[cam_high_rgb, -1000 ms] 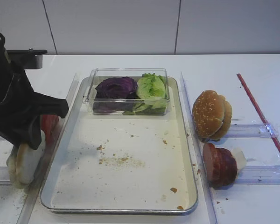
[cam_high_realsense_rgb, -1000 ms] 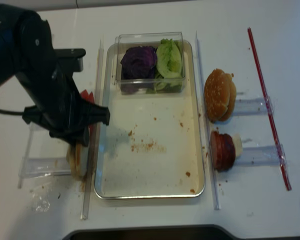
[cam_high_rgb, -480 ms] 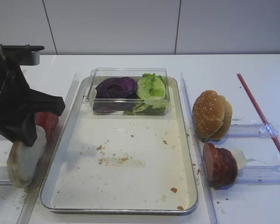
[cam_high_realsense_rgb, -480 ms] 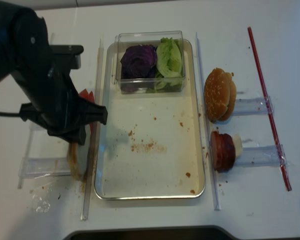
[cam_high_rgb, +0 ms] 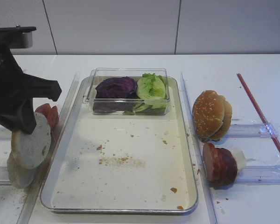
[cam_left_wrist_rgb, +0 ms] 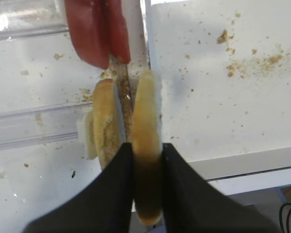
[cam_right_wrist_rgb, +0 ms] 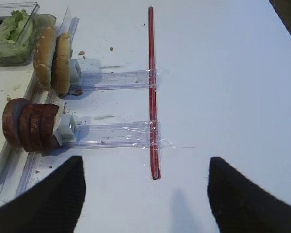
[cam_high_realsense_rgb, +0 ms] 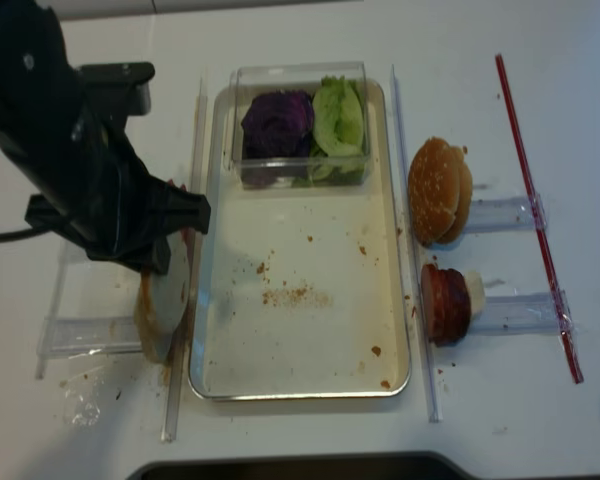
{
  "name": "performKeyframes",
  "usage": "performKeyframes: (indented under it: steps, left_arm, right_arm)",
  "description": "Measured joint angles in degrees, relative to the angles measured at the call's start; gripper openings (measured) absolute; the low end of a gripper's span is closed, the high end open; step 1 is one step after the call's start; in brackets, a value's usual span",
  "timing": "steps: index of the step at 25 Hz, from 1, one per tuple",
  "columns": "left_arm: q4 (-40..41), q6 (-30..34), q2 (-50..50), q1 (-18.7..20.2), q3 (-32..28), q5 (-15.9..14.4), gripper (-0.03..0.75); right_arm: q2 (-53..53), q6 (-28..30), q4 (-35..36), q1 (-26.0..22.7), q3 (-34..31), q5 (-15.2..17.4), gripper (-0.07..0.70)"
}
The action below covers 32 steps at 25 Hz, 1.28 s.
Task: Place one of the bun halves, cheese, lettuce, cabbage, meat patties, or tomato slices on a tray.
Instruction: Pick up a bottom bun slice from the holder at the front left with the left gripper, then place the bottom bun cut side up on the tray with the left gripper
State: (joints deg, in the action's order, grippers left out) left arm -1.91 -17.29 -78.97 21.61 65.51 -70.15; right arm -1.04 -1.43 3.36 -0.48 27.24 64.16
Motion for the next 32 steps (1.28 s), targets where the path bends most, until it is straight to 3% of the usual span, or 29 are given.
performKeyframes:
  steps: [3,8,12,22,28,32]
  left_arm:
    - [-0.4,0.0,0.4,0.0,1.0,0.7,0.097]
    - [-7.8,3.0,0.5,0.0,1.2,7.6,0.097]
    - [-15.6,8.0,0.5,0.0,1.1,11.1,0.097]
    - [-42.2,26.1,0.5,0.0,-9.3,21.5,0.096]
    - [-52.4,34.6,-3.7,-0.1,-11.7,22.5,0.096]
    - [-55.4,37.0,-9.1,-1.4,-11.7,22.4,0.096]
  right_arm:
    - [0.0,0.0,0.0,0.0,0.0,0.0,0.526]
    - [0.0,0.0,0.0,0.0,0.0,0.0,0.526]
    - [0.0,0.0,0.0,0.0,0.0,0.0,0.526]
    - [0.0,0.0,0.0,0.0,0.0,0.0,0.526]
    - [0.0,0.0,0.0,0.0,0.0,0.0,0.526]
    - [0.0,0.0,0.0,0.0,0.0,0.0,0.526]
